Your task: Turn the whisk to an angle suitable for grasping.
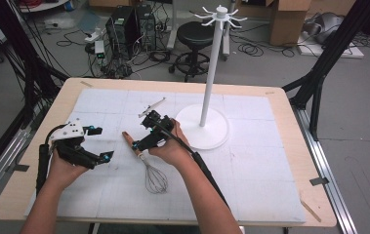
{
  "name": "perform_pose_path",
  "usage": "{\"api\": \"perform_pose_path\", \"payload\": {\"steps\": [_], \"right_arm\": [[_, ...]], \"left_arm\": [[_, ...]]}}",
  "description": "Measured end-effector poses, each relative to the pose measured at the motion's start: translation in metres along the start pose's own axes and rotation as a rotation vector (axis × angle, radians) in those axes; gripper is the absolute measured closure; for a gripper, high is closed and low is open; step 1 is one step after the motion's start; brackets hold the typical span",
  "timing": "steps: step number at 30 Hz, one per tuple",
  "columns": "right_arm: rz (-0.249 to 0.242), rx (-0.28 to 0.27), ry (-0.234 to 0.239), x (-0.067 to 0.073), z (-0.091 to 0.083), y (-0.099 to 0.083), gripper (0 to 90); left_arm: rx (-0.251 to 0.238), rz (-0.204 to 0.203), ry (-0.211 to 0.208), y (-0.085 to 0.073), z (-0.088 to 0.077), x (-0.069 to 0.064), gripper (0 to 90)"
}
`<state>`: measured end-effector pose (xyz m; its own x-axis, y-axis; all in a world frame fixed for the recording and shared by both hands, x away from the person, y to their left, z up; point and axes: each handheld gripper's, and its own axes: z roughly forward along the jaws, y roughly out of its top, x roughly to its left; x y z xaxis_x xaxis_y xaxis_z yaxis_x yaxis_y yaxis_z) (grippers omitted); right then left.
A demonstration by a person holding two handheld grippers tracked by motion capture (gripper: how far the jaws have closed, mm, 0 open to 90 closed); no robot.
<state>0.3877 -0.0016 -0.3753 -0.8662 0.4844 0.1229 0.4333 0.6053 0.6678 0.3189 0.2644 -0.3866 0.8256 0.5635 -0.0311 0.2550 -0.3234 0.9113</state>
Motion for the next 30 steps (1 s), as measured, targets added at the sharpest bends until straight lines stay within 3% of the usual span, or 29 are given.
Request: {"api": "perform_pose_path", "payload": {"steps": [3,4,5,10,11,13,15,17,18,30], "right_arm": [[-0.003,0.021,0.005,0.002,0.009,0.002,6.3],[-0.007,0.035,0.008,0.003,0.014,0.003,8.0],[-0.013,0.066,0.018,0.005,0.023,0.003,15.3],[-0.019,0.140,0.025,0.008,0.039,0.001,20.2],[-0.007,0.175,0.032,0.009,0.046,-0.001,24.9],[-0.005,0.189,0.032,0.010,0.049,-0.002,27.8],[0.000,0.250,0.029,0.011,0.056,-0.004,42.5],[-0.001,0.272,0.028,0.011,0.059,-0.005,45.8],[-0.006,0.276,0.000,0.013,0.059,-0.005,49.6],[-0.021,0.306,-0.059,0.018,0.060,-0.003,56.3]], "left_arm": [[-0.006,-0.004,0.008,0.000,-0.004,0.002,1.7],[-0.007,-0.005,0.009,0.000,-0.004,0.001,1.7],[-0.006,-0.004,0.008,0.000,-0.004,0.001,1.7],[0.001,0.005,0.006,-0.001,-0.002,-0.001,1.7],[0.000,0.005,0.005,0.000,-0.002,-0.001,1.7],[-0.001,0.004,0.006,0.000,-0.002,-0.001,1.7],[-0.001,0.004,0.006,0.000,-0.003,-0.001,1.7],[-0.002,0.003,0.008,0.000,-0.003,-0.001,1.7],[-0.002,0.002,0.007,0.000,-0.003,-0.001,1.7],[0.004,0.005,0.001,-0.001,0.000,-0.002,1.7]]}}
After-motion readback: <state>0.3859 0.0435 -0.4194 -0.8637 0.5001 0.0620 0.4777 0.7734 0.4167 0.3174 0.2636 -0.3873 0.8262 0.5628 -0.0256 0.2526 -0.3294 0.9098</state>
